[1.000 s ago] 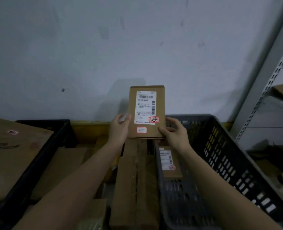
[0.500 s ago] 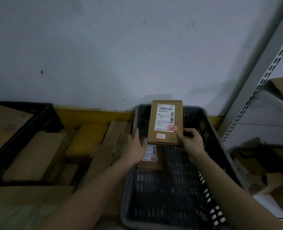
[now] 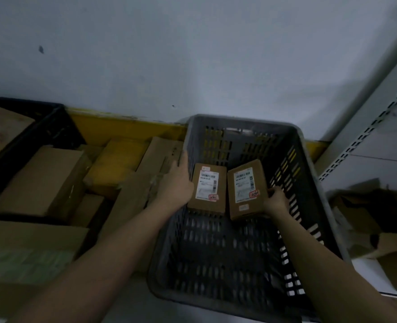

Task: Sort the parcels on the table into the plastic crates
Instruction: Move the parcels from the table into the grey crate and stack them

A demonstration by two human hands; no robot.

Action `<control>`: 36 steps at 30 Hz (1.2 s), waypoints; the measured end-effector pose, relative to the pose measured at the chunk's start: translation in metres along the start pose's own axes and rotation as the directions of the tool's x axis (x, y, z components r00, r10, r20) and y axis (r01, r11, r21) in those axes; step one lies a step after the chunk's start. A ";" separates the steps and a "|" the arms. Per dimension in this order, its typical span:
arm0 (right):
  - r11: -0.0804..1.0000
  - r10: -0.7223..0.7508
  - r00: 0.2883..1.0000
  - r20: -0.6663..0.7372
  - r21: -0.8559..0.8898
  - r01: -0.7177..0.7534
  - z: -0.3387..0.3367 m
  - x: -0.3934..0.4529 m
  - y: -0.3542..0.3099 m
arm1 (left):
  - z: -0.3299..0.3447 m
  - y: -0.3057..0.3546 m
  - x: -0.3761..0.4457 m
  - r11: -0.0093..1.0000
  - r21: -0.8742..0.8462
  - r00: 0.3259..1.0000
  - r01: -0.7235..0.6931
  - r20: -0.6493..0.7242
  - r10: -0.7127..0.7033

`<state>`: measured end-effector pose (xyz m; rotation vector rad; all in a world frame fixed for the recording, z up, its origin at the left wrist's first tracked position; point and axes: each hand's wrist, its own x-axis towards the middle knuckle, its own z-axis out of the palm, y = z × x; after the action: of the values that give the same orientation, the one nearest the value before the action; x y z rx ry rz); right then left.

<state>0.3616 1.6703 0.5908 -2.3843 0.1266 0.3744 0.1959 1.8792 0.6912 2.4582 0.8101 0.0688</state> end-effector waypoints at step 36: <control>0.898 -0.427 0.877 0.222 -0.013 0.440 0.023 -0.057 -0.085 | -0.001 0.000 0.002 0.999 -0.033 0.999 -0.003 -0.033 0.002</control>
<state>0.3183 1.7485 0.6463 -2.3282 -0.5217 0.4177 0.1973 1.8809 0.6914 2.4330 0.8137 0.1223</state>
